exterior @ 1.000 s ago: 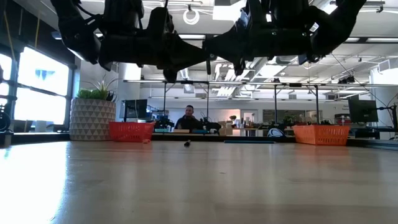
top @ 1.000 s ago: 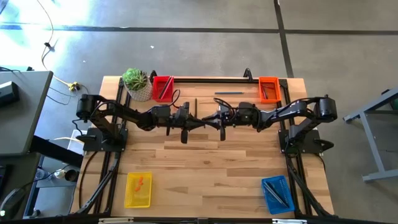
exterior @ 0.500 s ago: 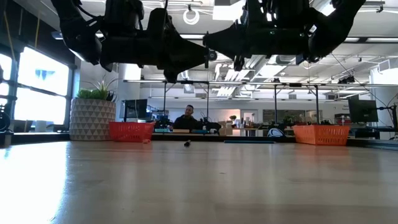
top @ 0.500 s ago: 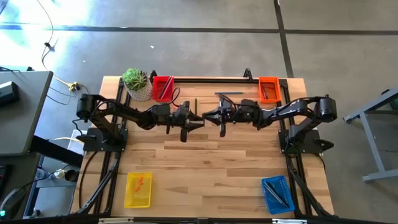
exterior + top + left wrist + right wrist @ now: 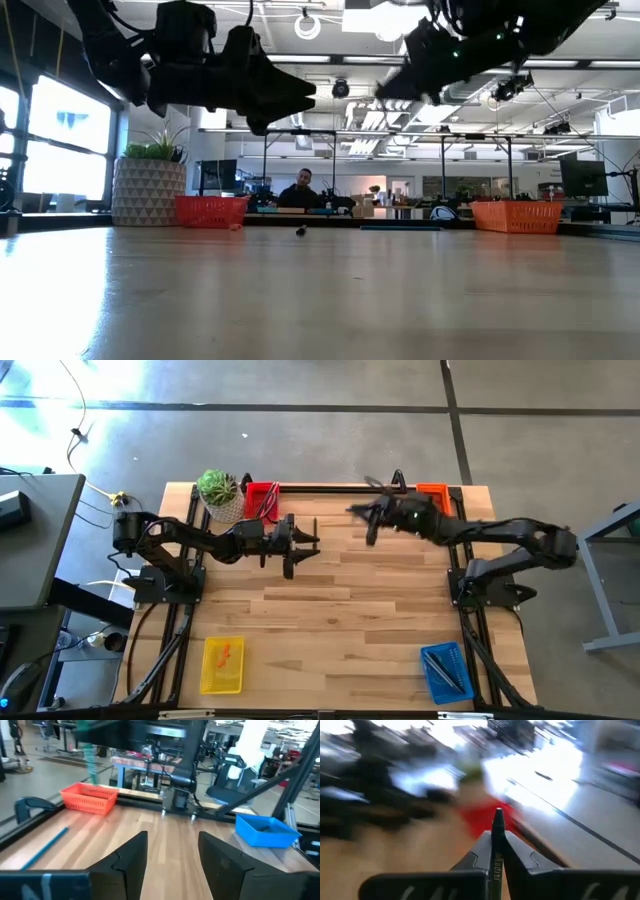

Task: Sort crayons/erasers/pens/pencils in bins
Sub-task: Put the green crayon into the orange bin

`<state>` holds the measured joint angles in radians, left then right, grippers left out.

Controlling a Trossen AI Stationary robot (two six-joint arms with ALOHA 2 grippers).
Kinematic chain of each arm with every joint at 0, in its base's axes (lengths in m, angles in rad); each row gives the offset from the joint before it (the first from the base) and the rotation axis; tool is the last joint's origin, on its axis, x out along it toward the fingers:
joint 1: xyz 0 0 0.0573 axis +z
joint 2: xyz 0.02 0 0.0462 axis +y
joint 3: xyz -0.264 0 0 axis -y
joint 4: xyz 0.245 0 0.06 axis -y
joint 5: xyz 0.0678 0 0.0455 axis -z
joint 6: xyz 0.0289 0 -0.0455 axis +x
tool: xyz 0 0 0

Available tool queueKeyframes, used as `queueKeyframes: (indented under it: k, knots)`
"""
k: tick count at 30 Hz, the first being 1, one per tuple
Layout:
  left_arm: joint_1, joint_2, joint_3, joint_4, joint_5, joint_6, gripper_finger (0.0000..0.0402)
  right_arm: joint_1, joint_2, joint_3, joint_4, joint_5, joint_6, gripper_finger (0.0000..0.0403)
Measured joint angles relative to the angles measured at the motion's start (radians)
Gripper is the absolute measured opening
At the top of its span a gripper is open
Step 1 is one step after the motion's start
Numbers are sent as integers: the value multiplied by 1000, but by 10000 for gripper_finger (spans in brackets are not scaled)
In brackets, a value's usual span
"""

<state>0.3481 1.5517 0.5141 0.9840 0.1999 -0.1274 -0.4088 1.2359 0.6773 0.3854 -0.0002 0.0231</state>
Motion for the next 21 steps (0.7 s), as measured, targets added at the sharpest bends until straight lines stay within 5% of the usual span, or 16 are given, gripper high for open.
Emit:
queueKeyframes:
  k: [7, 14, 21]
  knots:
    - [14, 0, -10, 2, -2, 0, 157, -216, -46, 189, -684, 385, 24, 10]
    - [13, 0, -10, 3, 2, 0, 157, -465, 48, 225, -903, 389, 67, 10]
    - [11, 0, -10, 0, 3, 0, 156, -579, 163, 225, -945, 388, 103, 10]
